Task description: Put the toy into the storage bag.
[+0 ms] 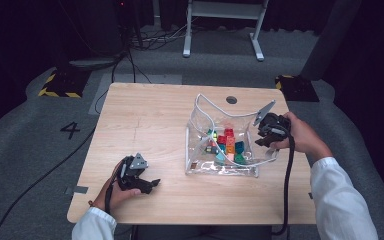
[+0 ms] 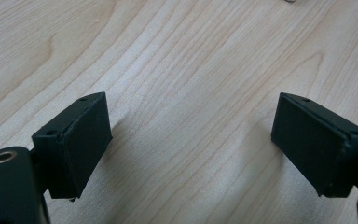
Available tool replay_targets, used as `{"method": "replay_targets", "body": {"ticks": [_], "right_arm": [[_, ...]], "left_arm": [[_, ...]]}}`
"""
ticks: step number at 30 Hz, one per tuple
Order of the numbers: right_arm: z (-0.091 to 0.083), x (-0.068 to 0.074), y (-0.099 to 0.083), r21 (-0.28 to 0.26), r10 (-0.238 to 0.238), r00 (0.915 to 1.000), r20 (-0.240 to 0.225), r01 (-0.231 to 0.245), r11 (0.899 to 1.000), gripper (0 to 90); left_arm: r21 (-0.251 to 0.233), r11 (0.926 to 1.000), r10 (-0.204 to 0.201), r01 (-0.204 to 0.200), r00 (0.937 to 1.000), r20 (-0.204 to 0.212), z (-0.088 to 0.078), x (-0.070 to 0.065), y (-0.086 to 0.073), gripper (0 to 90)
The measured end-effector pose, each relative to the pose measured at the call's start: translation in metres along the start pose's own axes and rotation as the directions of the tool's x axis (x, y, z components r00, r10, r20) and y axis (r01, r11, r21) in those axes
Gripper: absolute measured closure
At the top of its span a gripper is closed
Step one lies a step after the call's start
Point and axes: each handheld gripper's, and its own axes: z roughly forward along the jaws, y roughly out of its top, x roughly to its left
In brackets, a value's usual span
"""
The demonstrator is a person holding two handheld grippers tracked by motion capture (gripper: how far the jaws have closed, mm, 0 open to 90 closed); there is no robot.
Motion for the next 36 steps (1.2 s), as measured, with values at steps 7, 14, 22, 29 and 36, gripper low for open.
{"method": "replay_targets", "body": {"ticks": [7,14,22,29,36], "right_arm": [[0.001,0.001,-0.003,-0.037,0.011,0.9999,-0.004,-0.011,0.999,56.8],[-0.003,0.005,-0.004,-0.110,0.034,0.9994,0.010,-0.032,0.993,44.9],[-0.004,0.015,-0.005,-0.215,0.042,0.9981,0.046,-0.031,0.976,31.0],[-0.008,0.019,-0.007,-0.286,0.092,0.9924,0.082,-0.065,0.956,28.0],[-0.012,0.024,-0.011,-0.364,0.143,0.9843,0.103,-0.096,0.926,28.0]], "left_arm": [[0.000,1.0000,0.002,-0.002,1.0000,-0.002,0.000,0.000,0.000,12.0],[-0.001,1.0000,0.001,-0.001,1.0000,-0.001,0.000,0.000,0.000,12.0],[0.000,1.0000,0.000,0.000,1.0000,0.000,0.000,0.000,0.000,12.0],[0.000,1.0000,0.000,0.000,1.0000,0.000,0.000,0.000,0.000,12.0],[0.000,1.0000,0.000,0.000,1.0000,0.000,0.000,0.000,0.000,12.1]]}}
